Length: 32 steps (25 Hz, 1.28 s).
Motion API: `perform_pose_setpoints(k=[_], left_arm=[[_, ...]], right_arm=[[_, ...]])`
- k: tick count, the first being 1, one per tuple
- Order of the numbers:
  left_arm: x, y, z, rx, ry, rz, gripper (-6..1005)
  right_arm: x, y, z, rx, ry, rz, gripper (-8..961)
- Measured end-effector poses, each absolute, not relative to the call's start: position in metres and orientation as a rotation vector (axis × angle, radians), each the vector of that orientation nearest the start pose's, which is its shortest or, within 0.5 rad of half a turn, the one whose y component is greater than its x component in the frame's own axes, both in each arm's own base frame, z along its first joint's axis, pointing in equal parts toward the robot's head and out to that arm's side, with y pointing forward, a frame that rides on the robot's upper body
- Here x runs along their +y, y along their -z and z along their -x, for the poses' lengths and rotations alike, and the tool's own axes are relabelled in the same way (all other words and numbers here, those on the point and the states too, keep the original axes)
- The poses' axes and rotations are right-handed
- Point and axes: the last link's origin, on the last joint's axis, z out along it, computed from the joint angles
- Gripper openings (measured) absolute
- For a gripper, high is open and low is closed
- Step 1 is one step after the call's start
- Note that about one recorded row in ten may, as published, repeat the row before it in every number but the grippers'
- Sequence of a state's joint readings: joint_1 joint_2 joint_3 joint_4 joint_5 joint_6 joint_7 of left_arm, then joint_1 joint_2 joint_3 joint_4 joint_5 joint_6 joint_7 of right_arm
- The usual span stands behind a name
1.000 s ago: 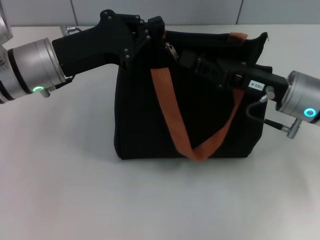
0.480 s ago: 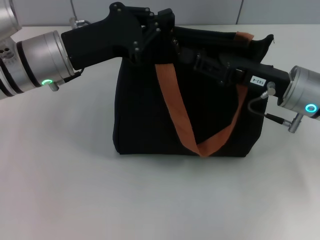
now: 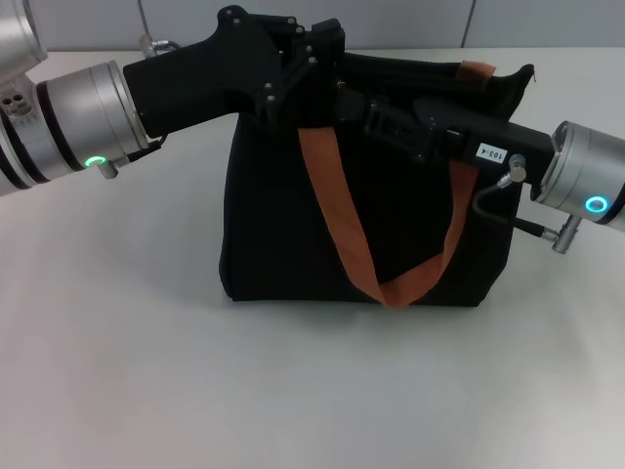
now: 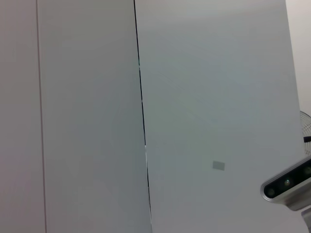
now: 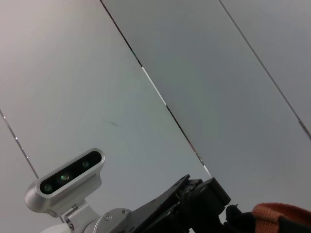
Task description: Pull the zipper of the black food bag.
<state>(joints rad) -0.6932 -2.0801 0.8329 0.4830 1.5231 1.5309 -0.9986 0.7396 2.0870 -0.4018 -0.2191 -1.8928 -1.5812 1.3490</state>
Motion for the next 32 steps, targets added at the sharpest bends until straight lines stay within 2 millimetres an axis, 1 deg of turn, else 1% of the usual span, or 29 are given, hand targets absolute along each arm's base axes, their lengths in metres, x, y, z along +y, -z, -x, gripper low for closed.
perform_pose_setpoints(k=[10,16,20,32], left_arm=[[0.3720,0.0065,0.1747,-0.069,1.122,2.533,44],[0.3718,0.0067,0.1754,-0.070,1.120,2.532,45],[0.3719,0.0068,0.1753,-0.070,1.120,2.532,45],[0.3713,0.0071,0.1766,-0.068,1.117,2.530,46]], right_arm=[[0.3455,0.0390,-0.1946,0.892,-1.370,2.567,280],[0.3508,0.0417,-0.1996,0.923,-1.318,2.536,279],[0.3509,0.0427,-0.2001,0.934,-1.318,2.529,278],[0.3495,0.0472,-0.1935,0.945,-1.336,2.556,276]])
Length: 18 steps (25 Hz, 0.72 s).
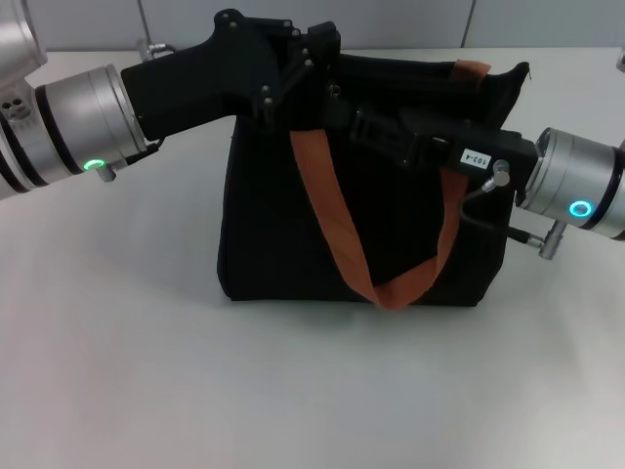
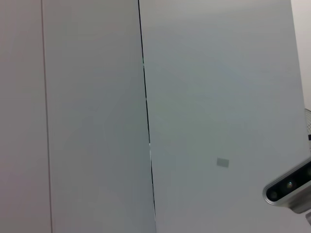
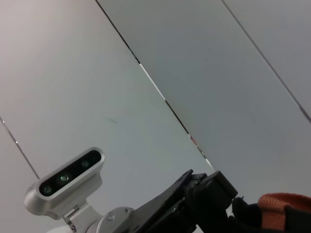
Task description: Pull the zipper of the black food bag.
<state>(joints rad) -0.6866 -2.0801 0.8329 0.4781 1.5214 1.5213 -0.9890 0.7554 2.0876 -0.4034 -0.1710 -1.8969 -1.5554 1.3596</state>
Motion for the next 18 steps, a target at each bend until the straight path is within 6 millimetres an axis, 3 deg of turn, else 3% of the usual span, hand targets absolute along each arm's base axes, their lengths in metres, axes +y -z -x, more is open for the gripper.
perform_pose_setpoints(k=[18], left_arm=[[0.3713,0.0088,0.1759,-0.070,1.120,2.532,48]], right_arm=[[0.3540,0.0499,-0.1931,0.917,-1.312,2.536,157]])
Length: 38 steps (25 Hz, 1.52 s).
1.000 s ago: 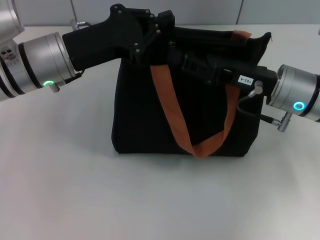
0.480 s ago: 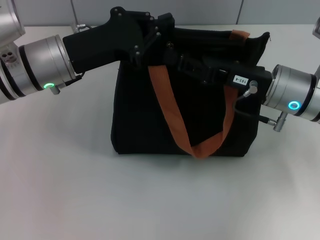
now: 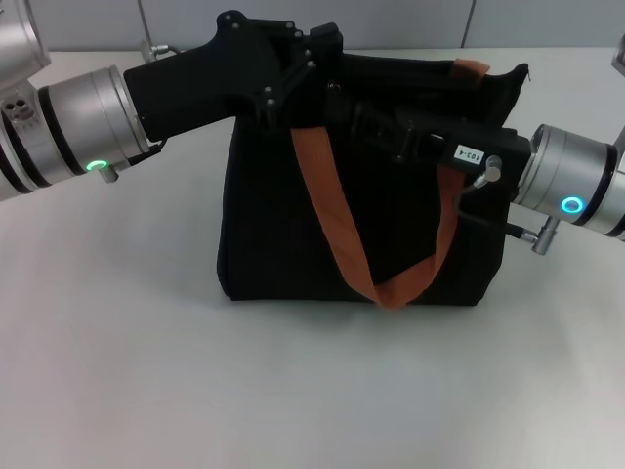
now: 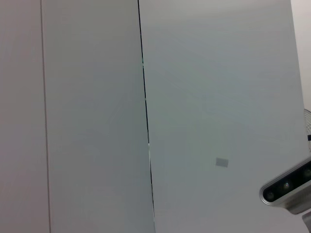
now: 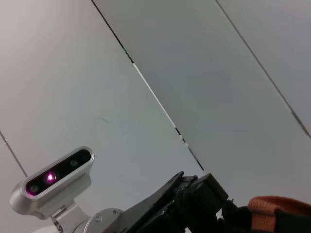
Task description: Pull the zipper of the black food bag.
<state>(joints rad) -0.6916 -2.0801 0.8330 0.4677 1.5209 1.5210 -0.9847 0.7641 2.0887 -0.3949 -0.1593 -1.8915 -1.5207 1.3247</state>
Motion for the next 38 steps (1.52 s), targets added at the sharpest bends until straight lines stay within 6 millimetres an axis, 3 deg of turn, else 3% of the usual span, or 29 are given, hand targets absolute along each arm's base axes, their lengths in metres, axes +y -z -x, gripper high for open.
perform_pose_setpoints(k=[11,27,38], left_arm=[[0.372,0.007,0.175,-0.070,1.131,2.520,49],[0.368,0.010,0.182,-0.049,1.130,2.486,51],[0.354,0.019,0.209,-0.038,1.138,2.285,52]], right_arm=[[0.355,0.050,-0.188,0.907,-1.335,2.541,-2],[0.358,0.047,-0.191,0.944,-1.344,2.497,-2],[0.372,0.045,-0.188,1.079,-1.303,2.472,-2]])
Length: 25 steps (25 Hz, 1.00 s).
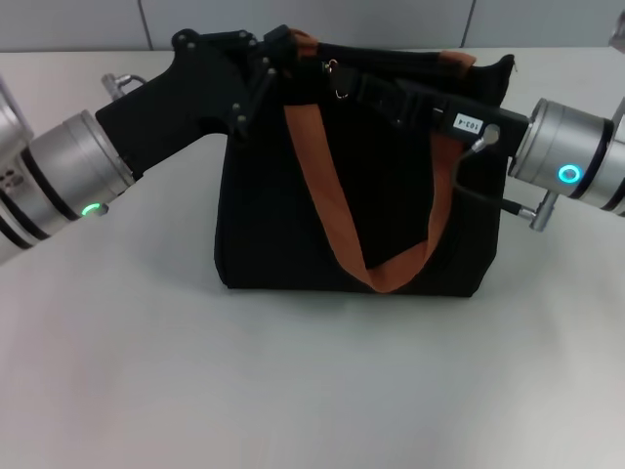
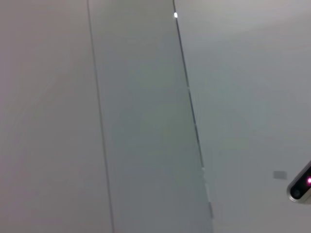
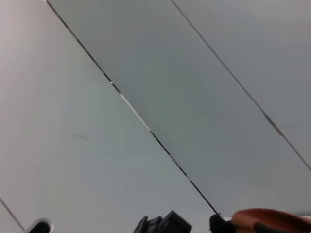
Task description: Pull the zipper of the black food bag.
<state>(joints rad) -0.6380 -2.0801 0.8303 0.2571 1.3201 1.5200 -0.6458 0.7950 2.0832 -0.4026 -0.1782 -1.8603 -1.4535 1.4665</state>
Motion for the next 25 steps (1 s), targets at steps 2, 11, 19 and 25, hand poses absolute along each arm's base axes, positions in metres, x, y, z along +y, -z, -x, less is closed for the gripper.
perform_pose_setpoints(k=[2,11,19,25], left_arm=[[0.352,0.021,0.211,-0.030,1.128,2.271,52],[0.350,0.022,0.215,-0.025,1.116,2.254,53],[0.351,0.022,0.215,-0.026,1.115,2.249,54],[0.352,0.022,0.215,-0.031,1.106,2.247,54]], right_arm=[[0.375,0.046,-0.188,1.104,-1.281,2.474,-2],[0.378,0.054,-0.187,1.178,-1.212,2.490,-1],[0.378,0.048,-0.196,1.237,-1.180,2.475,-1],[0.376,0.046,-0.201,1.258,-1.182,2.453,-1]])
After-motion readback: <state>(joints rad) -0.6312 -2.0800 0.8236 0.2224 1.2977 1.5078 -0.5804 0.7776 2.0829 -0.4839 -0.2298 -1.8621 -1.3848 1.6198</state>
